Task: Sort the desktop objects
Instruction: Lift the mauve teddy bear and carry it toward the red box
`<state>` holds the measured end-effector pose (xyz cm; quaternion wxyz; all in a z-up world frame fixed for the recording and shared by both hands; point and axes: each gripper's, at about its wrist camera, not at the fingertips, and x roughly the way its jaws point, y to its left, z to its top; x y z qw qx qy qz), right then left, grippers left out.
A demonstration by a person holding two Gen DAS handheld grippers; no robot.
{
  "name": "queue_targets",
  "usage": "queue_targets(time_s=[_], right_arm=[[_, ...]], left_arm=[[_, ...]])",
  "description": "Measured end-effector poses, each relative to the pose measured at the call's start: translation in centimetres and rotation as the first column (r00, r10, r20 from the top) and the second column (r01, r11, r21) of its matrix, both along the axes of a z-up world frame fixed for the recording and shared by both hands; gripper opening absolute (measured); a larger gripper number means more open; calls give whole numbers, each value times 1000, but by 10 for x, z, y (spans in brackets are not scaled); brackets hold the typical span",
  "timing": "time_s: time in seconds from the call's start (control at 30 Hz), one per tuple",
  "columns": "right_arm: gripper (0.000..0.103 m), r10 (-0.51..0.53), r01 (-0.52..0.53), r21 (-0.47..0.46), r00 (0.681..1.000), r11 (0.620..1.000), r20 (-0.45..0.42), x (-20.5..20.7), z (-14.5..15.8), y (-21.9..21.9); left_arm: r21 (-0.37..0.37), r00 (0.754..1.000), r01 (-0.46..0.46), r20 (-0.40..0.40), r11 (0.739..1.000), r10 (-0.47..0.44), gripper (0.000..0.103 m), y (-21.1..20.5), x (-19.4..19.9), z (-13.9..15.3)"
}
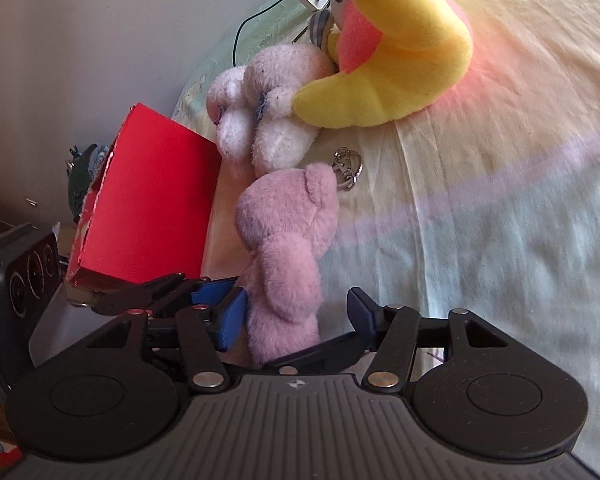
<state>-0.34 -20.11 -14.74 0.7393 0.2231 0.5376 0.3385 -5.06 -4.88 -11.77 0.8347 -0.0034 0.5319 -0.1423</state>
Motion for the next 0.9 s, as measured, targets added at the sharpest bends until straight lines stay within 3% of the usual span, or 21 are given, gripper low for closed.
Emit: queue_targets(time_s=[0.07, 0.4, 0.7, 0.9], right_arm=[[37, 15, -12, 69, 999, 998, -41, 3, -2, 2], [36, -18, 17, 64, 1000, 998, 20, -24, 15, -4], [36, -146, 136, 74, 978, 988, 148, -61, 66, 13], [36, -184, 165, 97, 951, 982, 250, -82, 105, 44]], left_arm=[[-3, 1000, 6, -3, 1000, -6, 96, 1, 0, 0], [-42, 999, 52, 18, 998, -51, 94, 9, -14, 17], [-83, 968, 208, 161, 975, -193, 94, 32, -33, 69], [-110, 940, 258, 260, 960, -223, 94, 71, -45, 107]])
